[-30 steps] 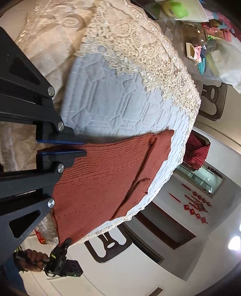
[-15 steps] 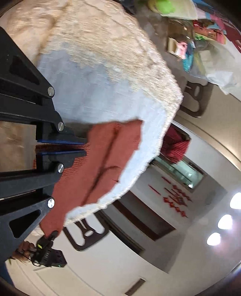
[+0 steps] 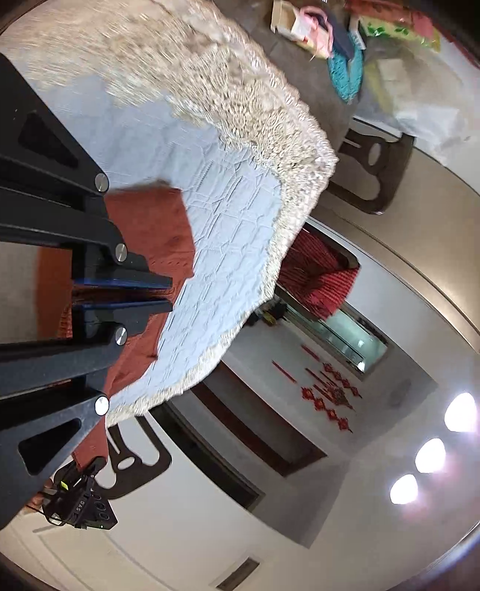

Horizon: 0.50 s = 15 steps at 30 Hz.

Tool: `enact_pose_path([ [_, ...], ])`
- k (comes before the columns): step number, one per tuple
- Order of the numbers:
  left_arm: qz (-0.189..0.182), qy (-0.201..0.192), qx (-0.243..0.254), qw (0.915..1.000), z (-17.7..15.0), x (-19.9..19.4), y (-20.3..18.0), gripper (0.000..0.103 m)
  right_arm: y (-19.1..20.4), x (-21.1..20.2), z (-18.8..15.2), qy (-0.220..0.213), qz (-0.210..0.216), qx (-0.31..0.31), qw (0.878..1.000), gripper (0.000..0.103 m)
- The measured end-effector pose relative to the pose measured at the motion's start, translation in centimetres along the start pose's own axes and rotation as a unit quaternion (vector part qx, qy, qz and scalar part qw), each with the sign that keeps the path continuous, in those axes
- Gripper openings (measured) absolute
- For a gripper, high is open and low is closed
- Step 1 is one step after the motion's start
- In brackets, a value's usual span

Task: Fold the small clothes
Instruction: 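Lift the held hem with both grippers and fold it toward the collar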

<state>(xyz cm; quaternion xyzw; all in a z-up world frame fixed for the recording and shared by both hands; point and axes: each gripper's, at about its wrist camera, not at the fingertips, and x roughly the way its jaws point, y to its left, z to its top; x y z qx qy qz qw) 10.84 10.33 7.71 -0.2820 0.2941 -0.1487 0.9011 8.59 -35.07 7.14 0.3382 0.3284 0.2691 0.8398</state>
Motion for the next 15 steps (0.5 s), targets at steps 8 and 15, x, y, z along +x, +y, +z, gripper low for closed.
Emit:
enact_pose_path([
  [8, 0.062, 0.081, -0.053, 0.9933, -0.2, 8.6, 4.4, 0.007, -6.2, 6.2, 2.4, 0.039, -0.033, 0.081, 0.995, 0.005],
  [15, 0.060, 0.078, -0.053, 0.9937, 0.7, 9.2, 3.8, 0.007, -7.5, 7.7, 3.0, 0.054, -0.041, 0.110, 0.992, 0.005],
])
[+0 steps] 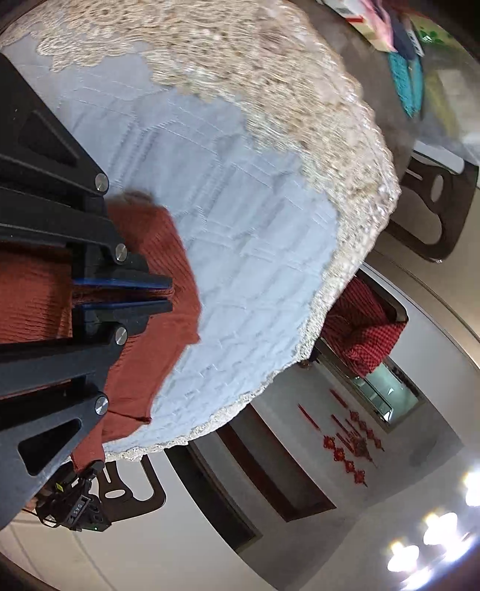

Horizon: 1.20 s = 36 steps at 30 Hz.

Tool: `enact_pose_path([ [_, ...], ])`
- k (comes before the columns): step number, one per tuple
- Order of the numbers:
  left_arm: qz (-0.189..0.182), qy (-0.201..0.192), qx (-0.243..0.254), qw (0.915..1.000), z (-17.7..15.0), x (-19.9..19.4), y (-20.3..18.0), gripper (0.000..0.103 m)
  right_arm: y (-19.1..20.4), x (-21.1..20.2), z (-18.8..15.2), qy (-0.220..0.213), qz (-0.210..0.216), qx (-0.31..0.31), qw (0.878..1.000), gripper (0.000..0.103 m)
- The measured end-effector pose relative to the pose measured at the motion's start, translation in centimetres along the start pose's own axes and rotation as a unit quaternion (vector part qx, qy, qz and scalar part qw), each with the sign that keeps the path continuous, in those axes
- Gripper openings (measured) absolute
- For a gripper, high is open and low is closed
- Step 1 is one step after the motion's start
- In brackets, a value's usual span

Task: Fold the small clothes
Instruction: 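Lift the held hem with both grippers and fold it toward the collar, then open both grippers to release the hem onto the sweater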

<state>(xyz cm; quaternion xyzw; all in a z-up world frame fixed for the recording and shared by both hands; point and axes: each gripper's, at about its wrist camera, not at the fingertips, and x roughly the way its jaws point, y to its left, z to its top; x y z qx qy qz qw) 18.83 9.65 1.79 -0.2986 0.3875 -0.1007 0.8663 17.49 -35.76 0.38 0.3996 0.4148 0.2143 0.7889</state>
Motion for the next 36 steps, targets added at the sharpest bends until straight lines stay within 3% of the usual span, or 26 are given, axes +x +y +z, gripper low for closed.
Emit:
enact_pose_path([
  [7, 0.022, 0.039, -0.038, 0.9982, 1.4, 3.7, 1.3, 0.008, -0.6, 2.1, 2.4, 0.005, -0.021, 0.023, 0.999, 0.007],
  [10, 0.026, 0.034, -0.042, 0.9982, 1.2, 3.7, 1.7, 0.010, -1.6, 3.5, 2.7, 0.024, -0.033, 0.049, 0.998, 0.009],
  [13, 0.031, 0.012, -0.043, 0.9985, 1.7, 2.7, 1.9, 0.016, -1.2, 3.2, 2.9, 0.014, -0.021, 0.034, 0.999, 0.014],
  [15, 0.035, -0.005, -0.046, 0.9983, 2.2, 2.0, 2.1, 0.018, -0.9, 3.0, 3.2, 0.004, -0.010, 0.027, 1.000, 0.018],
  [17, 0.042, -0.017, -0.042, 0.9981, 2.5, 1.2, 2.2, 0.018, -0.8, 2.6, 3.5, -0.008, -0.007, 0.022, 1.000, 0.038],
  [19, 0.047, -0.024, -0.031, 0.9981, 2.4, 0.4, 1.7, 0.018, -0.5, 1.9, 3.7, -0.025, -0.006, 0.016, 1.000, 0.044],
  [25, 0.032, -0.019, 0.046, 0.9982, -0.4, -1.6, -1.5, 0.018, 2.2, -0.3, 2.4, -0.047, -0.036, -0.050, 0.997, 0.044],
  [30, 0.022, 0.024, 0.111, 0.9933, -4.8, -2.0, -3.5, 0.018, 4.3, -1.3, -2.2, -0.018, -0.077, -0.133, 0.988, 0.043],
  [34, 0.062, 0.049, 0.165, 0.9830, -7.4, -0.9, -4.0, 0.018, 4.1, -1.5, -6.0, 0.007, -0.120, -0.185, 0.975, 0.041],
  [36, 0.066, 0.037, 0.179, 0.9809, -8.0, -1.3, -4.1, 0.018, 3.1, -1.1, -6.6, 0.018, -0.158, -0.194, 0.968, 0.027],
])
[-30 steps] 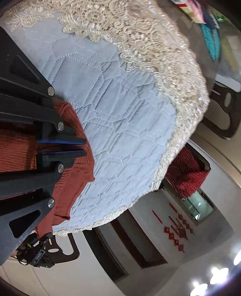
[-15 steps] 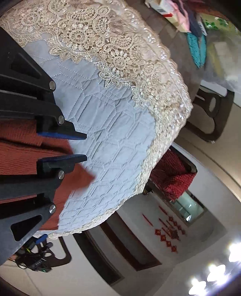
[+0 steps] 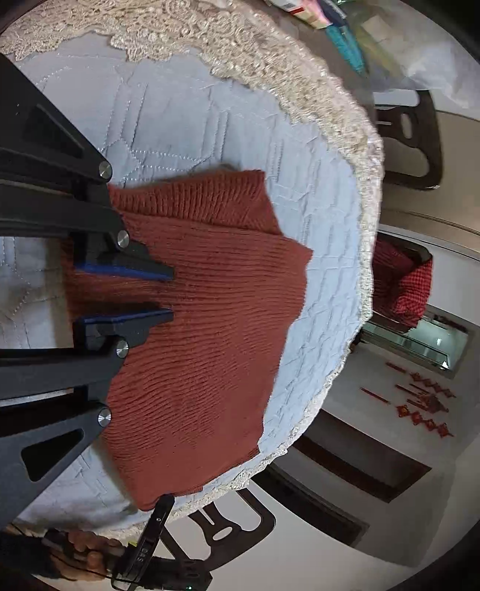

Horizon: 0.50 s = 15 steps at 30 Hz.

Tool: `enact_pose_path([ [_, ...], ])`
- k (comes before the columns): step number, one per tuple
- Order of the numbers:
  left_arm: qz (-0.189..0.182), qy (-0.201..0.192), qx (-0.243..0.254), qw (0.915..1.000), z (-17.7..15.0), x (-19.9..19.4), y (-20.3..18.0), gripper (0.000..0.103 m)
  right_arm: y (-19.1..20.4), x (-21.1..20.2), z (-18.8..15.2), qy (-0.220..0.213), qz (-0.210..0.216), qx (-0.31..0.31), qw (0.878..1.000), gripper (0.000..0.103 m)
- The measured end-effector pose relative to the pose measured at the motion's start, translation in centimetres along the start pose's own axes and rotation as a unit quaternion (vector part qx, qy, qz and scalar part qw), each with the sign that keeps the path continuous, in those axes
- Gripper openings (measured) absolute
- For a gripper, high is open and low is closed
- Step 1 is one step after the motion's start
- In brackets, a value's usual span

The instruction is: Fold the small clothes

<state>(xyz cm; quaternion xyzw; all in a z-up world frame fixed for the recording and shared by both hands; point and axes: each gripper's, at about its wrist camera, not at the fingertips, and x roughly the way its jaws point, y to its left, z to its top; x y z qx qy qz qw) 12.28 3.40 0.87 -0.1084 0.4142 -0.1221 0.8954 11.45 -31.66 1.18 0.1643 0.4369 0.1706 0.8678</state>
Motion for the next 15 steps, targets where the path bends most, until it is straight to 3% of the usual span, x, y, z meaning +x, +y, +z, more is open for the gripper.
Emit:
enact_pose_path([
  [1, 0.007, 0.003, 0.004, 1.0000, 0.0, -0.4, -0.4, 0.018, -0.2, -0.1, -0.2, -0.005, -0.022, -0.009, 1.000, 0.016],
  [6, -0.016, -0.022, 0.045, 0.9986, -0.6, -2.2, -4.9, 0.019, 3.0, -1.1, 0.0, -0.030, -0.036, -0.044, 0.998, 0.016],
  [10, -0.048, 0.000, 0.075, 0.9961, -1.8, -0.5, -8.8, 0.020, 6.9, 0.6, -1.5, -0.013, -0.011, -0.102, 0.995, 0.016],
  [12, -0.038, 0.024, 0.079, 0.9958, -2.4, 1.5, -9.5, 0.020, 7.8, 2.4, -2.2, 0.008, -0.013, -0.120, 0.993, 0.016],
  [15, -0.027, 0.021, 0.088, 0.9955, -2.7, 1.7, -9.9, 0.020, 7.3, 3.8, -2.8, 0.022, -0.022, -0.124, 0.992, 0.015],
])
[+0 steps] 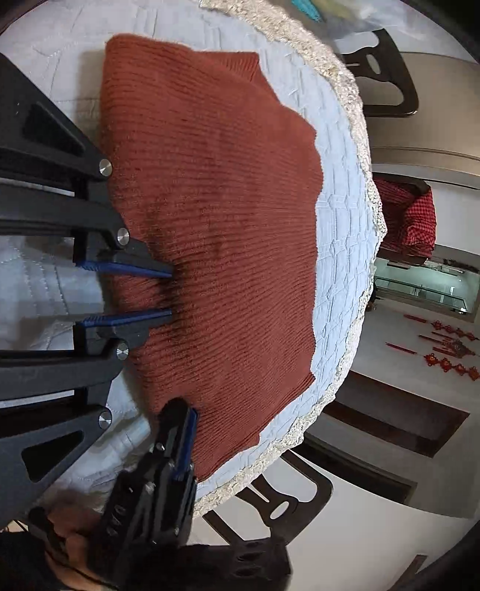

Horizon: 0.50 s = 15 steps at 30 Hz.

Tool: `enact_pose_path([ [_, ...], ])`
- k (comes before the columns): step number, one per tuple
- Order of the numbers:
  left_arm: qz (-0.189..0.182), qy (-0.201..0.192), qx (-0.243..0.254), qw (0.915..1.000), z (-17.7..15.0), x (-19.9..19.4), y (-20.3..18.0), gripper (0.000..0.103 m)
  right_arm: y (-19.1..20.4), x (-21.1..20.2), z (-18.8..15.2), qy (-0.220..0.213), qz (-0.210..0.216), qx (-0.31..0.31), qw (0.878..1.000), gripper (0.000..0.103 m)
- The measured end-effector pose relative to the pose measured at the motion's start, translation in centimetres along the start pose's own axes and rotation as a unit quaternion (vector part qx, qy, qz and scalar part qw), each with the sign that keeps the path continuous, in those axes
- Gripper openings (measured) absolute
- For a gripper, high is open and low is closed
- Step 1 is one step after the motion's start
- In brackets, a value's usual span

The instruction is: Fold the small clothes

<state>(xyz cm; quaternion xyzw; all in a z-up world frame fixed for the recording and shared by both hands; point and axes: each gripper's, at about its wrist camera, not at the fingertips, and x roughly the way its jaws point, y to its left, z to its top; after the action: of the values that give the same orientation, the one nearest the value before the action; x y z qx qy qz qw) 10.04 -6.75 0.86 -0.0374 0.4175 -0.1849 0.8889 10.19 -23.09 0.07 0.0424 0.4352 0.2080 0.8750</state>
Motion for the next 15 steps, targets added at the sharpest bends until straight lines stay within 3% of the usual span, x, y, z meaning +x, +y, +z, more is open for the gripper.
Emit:
enact_pose_path([
  [5, -0.013, -0.029, 0.030, 0.9990, 0.1, -1.7, -1.7, 0.025, 0.2, -2.1, 0.0, -0.021, 0.011, 0.000, 1.000, 0.016],
  [8, -0.018, 0.012, 0.024, 0.9995, -0.1, 0.7, -1.9, 0.025, 0.4, -1.2, -0.2, -0.012, 0.014, 0.005, 1.000, 0.016],
  [11, -0.019, 0.009, 0.021, 0.9996, 0.2, 0.3, -1.7, 0.025, -0.3, -0.7, -0.4, -0.003, 0.019, 0.024, 1.000, 0.016],
  [15, 0.007, -0.030, 0.012, 0.9994, 0.1, -2.3, -0.1, 0.025, -1.7, -3.6, -0.5, -0.045, 0.009, 0.026, 0.999, 0.016],
])
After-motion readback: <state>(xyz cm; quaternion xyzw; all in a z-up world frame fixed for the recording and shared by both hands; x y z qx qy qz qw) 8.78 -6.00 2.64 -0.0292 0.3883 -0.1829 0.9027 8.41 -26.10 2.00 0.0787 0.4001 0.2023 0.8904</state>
